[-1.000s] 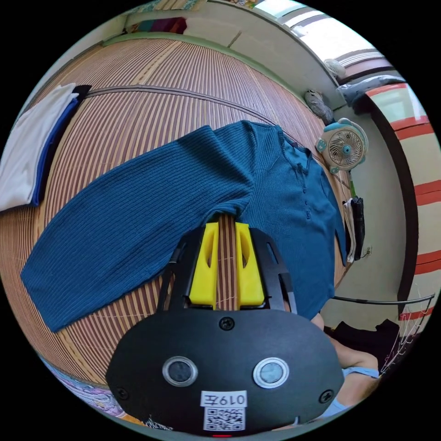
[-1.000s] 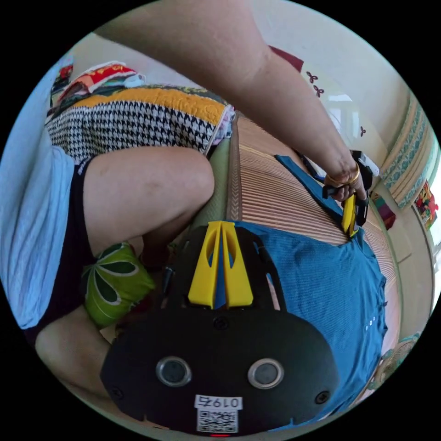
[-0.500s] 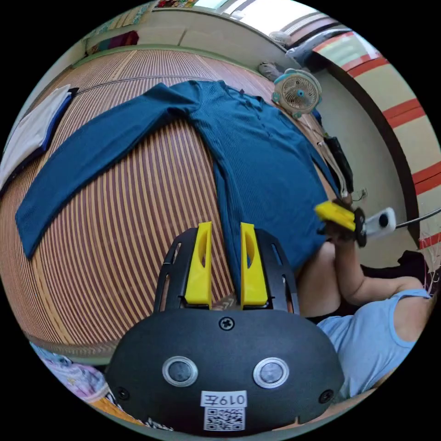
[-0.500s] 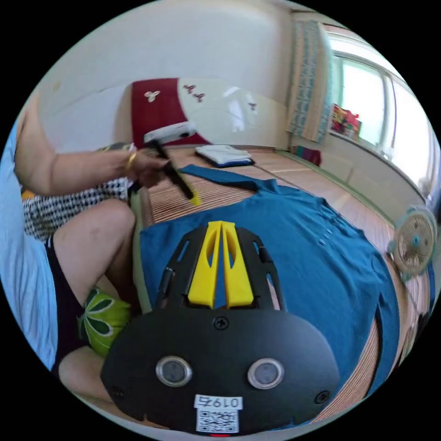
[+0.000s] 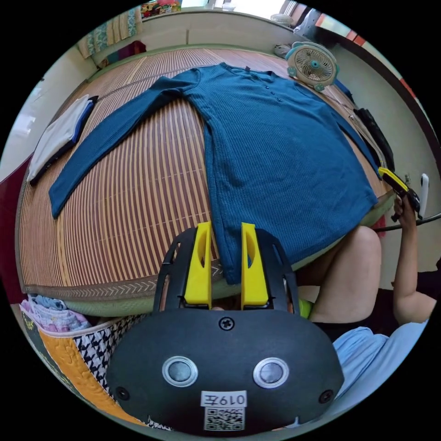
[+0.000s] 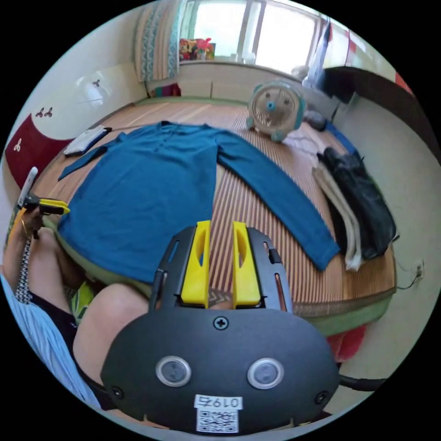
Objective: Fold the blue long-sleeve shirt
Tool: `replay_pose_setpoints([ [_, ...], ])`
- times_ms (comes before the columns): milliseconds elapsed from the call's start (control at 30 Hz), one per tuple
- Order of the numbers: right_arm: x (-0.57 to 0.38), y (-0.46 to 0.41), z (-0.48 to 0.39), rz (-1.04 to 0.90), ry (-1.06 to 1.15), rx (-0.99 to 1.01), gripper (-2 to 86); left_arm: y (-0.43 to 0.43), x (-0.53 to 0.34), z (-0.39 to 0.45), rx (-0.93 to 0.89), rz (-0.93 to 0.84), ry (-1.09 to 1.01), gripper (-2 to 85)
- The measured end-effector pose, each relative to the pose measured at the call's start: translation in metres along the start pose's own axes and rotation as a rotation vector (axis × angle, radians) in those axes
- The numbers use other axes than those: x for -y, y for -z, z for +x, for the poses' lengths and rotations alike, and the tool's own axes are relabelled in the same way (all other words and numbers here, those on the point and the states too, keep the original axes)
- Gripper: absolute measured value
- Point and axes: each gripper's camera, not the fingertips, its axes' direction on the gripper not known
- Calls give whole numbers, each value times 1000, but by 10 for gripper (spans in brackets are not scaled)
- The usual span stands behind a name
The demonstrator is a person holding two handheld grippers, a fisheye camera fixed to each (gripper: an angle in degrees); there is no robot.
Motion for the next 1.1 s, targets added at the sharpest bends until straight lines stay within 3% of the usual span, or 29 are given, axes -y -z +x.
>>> replay_pose_setpoints([
  [167,-45,-27,35,-166,-57,192,70,-6,-15,-9,-61,-62,46,36],
  [567,-89,-16,108,-62,-298,471,77,-11,-51,-75,-369,-55,247,19],
  [1100,-118,-2,155,-39,-408,576,101,4,-95,-121,-478,-1,290,10],
])
